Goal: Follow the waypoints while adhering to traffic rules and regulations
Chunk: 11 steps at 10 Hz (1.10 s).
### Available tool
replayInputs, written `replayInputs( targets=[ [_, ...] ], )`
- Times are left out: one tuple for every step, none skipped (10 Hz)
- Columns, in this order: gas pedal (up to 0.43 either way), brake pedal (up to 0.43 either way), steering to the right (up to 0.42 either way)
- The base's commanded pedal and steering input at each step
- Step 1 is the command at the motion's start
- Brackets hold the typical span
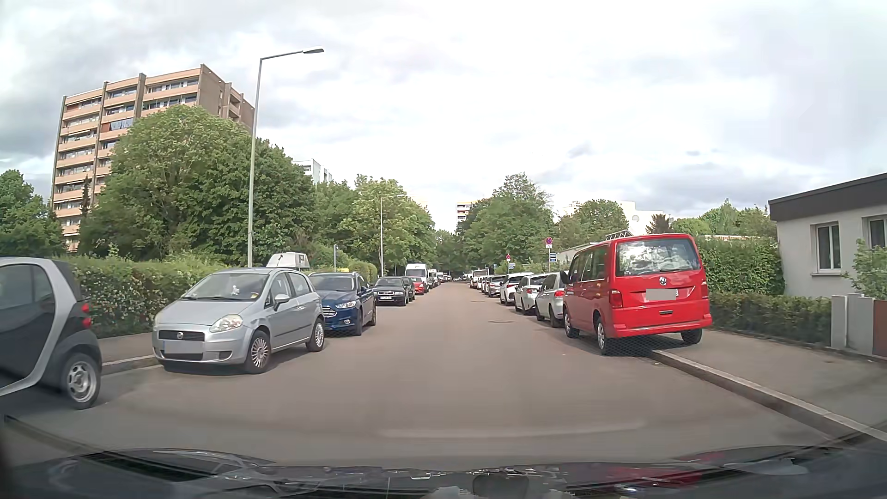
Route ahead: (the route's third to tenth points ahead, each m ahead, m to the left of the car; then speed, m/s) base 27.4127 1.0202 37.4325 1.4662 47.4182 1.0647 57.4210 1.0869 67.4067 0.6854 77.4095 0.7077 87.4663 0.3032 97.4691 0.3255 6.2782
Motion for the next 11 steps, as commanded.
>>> replayInputs(
  targets=[
    [0.067, 0.0, 0.008],
    [0.067, 0.0, 0.006],
    [0.067, 0.0, 0.005],
    [0.067, 0.0, 0.005],
    [0.067, 0.0, 0.005],
    [0.067, 0.0, 0.005],
    [0.067, 0.0, 0.005],
    [0.067, 0.0, 0.005],
    [0.067, 0.0, 0.005],
    [0.067, 0.0, 0.005],
    [0.067, 0.0, 0.004]
  ],
)
